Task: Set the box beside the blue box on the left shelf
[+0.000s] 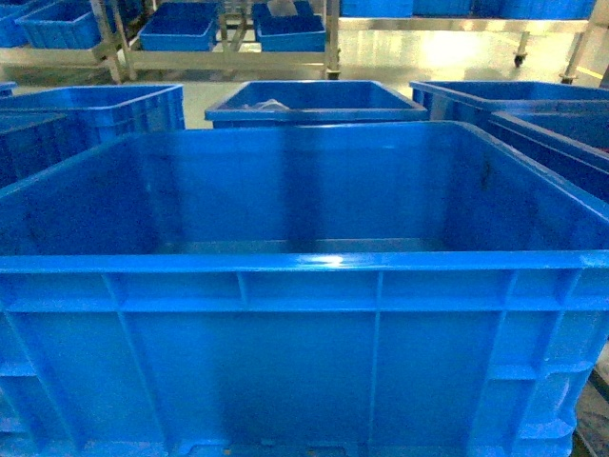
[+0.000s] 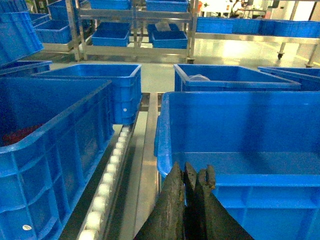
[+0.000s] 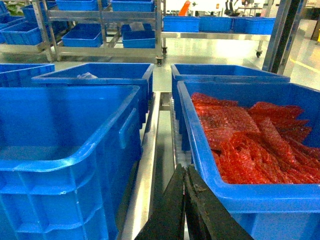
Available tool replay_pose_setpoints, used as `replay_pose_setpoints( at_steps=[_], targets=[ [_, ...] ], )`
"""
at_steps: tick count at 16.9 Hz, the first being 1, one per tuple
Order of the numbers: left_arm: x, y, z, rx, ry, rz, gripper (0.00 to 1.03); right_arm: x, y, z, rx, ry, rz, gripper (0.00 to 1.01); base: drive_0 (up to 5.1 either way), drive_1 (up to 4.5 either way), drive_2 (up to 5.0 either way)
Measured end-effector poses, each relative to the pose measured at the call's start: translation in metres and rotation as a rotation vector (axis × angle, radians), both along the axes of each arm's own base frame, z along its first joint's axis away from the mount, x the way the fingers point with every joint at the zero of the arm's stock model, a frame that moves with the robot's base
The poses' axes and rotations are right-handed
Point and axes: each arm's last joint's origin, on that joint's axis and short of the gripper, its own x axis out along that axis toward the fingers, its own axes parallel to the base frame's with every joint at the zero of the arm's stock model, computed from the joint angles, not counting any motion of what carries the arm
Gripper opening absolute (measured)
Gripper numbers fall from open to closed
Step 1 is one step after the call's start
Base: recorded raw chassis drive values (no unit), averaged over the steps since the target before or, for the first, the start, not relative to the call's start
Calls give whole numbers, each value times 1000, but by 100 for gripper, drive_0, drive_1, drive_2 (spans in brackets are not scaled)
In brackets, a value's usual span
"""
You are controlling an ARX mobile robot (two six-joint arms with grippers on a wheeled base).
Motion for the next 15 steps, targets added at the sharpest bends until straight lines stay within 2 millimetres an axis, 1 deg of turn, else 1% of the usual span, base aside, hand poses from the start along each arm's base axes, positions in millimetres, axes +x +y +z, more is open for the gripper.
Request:
replay_pose_setpoints(
  at_steps=[9, 10, 11, 12, 13, 15],
  targets=[
    [-11, 0, -2, 0, 15, 1, 2, -10, 0, -2, 0, 11, 0, 2, 0, 0, 0],
    [-17, 0, -7, 0, 44, 2, 2, -17, 0, -7, 0, 49, -1, 2, 0, 0, 0],
    [-18, 0, -2, 1, -6, -3, 2, -19, 0, -3, 0, -2, 0, 2, 0, 0, 0],
    [-19, 0, -3, 1, 5, 2, 2, -19, 0, -1, 0, -7, 0, 2, 0, 0, 0],
    [-18, 0, -5, 1, 23, 3, 2, -19, 0, -4, 0, 16, 0, 2, 0, 0, 0],
    [-18, 0, -4, 2, 16, -1, 2, -19, 0, -4, 0, 10, 0, 2, 0, 0, 0]
  ],
)
